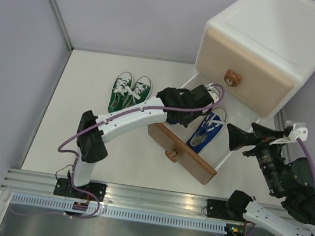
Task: Place and organize the shoes in the shoe cabinet
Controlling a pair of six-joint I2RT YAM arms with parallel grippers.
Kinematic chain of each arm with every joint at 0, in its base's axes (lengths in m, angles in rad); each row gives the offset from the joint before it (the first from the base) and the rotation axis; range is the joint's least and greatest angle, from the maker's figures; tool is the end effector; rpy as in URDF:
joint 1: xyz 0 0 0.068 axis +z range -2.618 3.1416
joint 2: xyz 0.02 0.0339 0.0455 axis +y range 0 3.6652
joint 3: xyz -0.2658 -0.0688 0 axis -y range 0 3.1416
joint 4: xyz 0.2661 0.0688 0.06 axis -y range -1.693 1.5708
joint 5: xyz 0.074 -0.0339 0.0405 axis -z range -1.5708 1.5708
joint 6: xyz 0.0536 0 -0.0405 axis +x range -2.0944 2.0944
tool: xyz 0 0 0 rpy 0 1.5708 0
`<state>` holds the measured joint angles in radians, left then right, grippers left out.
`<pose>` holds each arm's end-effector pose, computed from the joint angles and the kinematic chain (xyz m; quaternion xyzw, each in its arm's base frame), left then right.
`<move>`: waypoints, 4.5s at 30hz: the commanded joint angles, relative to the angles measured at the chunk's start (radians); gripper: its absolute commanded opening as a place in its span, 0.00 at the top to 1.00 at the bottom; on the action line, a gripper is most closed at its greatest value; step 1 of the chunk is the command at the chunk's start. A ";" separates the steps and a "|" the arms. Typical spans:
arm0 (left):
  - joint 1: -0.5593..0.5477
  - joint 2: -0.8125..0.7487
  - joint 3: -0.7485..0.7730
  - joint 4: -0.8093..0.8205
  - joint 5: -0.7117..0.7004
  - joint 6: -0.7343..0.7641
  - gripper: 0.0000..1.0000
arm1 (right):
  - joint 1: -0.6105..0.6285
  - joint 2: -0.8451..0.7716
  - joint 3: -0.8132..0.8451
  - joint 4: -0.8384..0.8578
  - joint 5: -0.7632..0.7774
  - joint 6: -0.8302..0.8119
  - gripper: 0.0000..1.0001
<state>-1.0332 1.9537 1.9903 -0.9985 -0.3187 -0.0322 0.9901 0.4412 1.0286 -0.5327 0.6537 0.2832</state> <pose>0.2471 -0.3818 0.3273 0.4103 0.8492 -0.0199 0.3318 0.0735 0.0526 0.4308 -0.0066 0.6916 0.2314 0.6842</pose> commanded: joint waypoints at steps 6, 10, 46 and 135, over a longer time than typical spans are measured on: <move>0.005 0.043 0.108 0.000 -0.065 -0.204 0.98 | -0.001 -0.015 -0.010 0.056 0.069 -0.018 0.02; 0.004 0.088 0.125 -0.005 -0.051 -0.255 0.98 | -0.001 -0.016 -0.013 0.051 0.081 -0.016 0.02; 0.009 0.205 0.090 -0.032 -0.069 -0.357 0.98 | -0.002 -0.055 -0.018 -0.001 0.142 -0.018 0.02; 0.498 -0.989 -0.976 0.190 -0.161 -0.445 0.00 | -0.002 0.602 0.191 -0.370 -0.318 -0.136 0.02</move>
<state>-0.5388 1.0264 1.0924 -0.8913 -0.4084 -0.4301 0.9909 1.0428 1.1625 -0.8497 0.1974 0.1593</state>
